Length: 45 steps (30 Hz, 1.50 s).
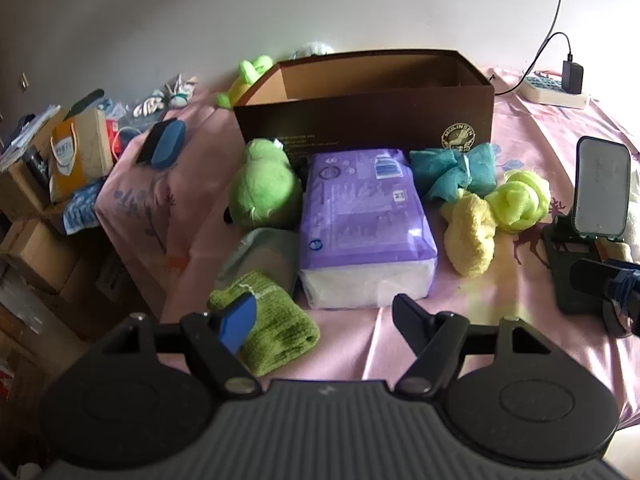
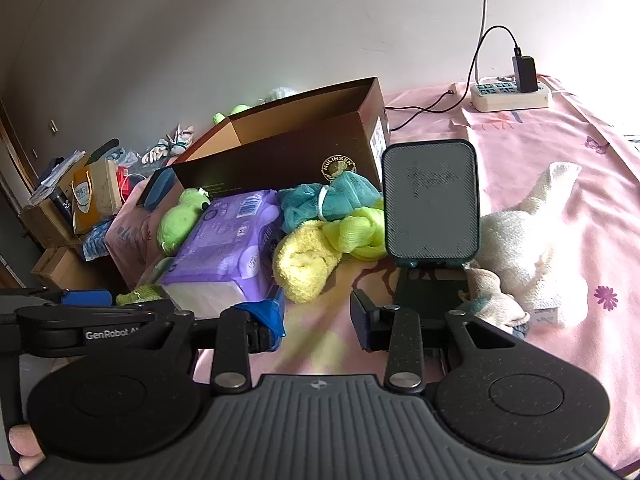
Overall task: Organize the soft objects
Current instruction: 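Move left gripper to green knit towel while right gripper moves to striped sock, then grasp green knit towel with left gripper while right gripper grasps grey striped sock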
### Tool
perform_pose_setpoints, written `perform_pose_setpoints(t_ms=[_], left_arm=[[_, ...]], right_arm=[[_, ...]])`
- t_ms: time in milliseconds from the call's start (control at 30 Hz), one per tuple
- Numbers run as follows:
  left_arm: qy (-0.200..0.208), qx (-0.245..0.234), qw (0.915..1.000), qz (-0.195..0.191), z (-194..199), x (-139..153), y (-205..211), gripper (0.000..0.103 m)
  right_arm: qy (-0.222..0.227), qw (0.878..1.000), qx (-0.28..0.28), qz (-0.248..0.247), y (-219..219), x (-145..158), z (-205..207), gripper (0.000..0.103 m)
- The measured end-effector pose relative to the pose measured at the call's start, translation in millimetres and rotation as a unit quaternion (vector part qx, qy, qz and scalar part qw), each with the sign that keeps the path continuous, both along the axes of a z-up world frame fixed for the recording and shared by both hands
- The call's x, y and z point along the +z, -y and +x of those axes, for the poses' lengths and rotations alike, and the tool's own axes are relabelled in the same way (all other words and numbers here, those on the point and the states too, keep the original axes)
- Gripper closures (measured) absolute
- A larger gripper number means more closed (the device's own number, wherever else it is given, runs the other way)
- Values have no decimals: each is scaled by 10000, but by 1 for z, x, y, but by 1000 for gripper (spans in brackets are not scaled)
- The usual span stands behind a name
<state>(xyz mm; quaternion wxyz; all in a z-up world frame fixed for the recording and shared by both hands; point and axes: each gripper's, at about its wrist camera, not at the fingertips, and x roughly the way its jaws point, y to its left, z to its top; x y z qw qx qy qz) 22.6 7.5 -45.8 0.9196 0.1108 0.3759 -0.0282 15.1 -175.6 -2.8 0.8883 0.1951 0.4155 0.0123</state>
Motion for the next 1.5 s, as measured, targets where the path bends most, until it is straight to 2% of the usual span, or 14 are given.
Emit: perform_pose_setpoints(t_ms=[367, 533, 733, 833, 967, 1067, 1100, 1167, 1233, 1267, 1300, 1367, 1433, 1500], left_arm=[[416, -352, 9981, -302, -15, -19, -28, 27], [345, -350, 9974, -518, -13, -27, -45, 27], [502, -242, 9978, -369, -6, -25, -58, 26], [416, -256, 9984, -300, 0, -31, -63, 25], [133, -112, 9990, -405, 11, -46, -68, 25], [247, 29, 9993, -279, 13, -50, -64, 27], [315, 38, 9993, -222, 12, -50, -63, 35], [391, -31, 9990, -193, 11, -48, -60, 44], [332, -92, 9989, -303, 12, -48, -60, 45], [292, -103, 9989, -348, 13, -49, -60, 51], [262, -81, 9990, -353, 14, -51, -60, 65], [225, -13, 9993, -290, 14, -53, -59, 84], [269, -68, 9991, -334, 11, -50, -60, 90], [380, -153, 9984, -401, 6, -44, -59, 92]], right_arm=[[43, 9999, -124, -80, 15, -7, -11, 83], [170, 9994, -144, -249, 19, -5, -14, 82], [188, 9992, -128, -330, 22, -8, -16, 82], [186, 9993, -133, -289, 23, -10, -16, 82], [141, 9992, -179, -325, 25, -12, -14, 82], [135, 9990, -228, -373, 27, -12, -15, 81], [129, 9988, -254, -388, 29, -11, -15, 81], [108, 9987, -312, -397, 32, -12, -16, 81], [91, 9985, -395, -371, 36, -12, -18, 81], [86, 9984, -439, -358, 38, -12, -19, 81], [83, 9982, -480, -348, 40, -12, -20, 81], [95, 9978, -562, -346, 44, -11, -22, 81], [112, 9973, -635, -353, 48, -10, -25, 81], [132, 9967, -710, -373, 53, -9, -27, 81]])
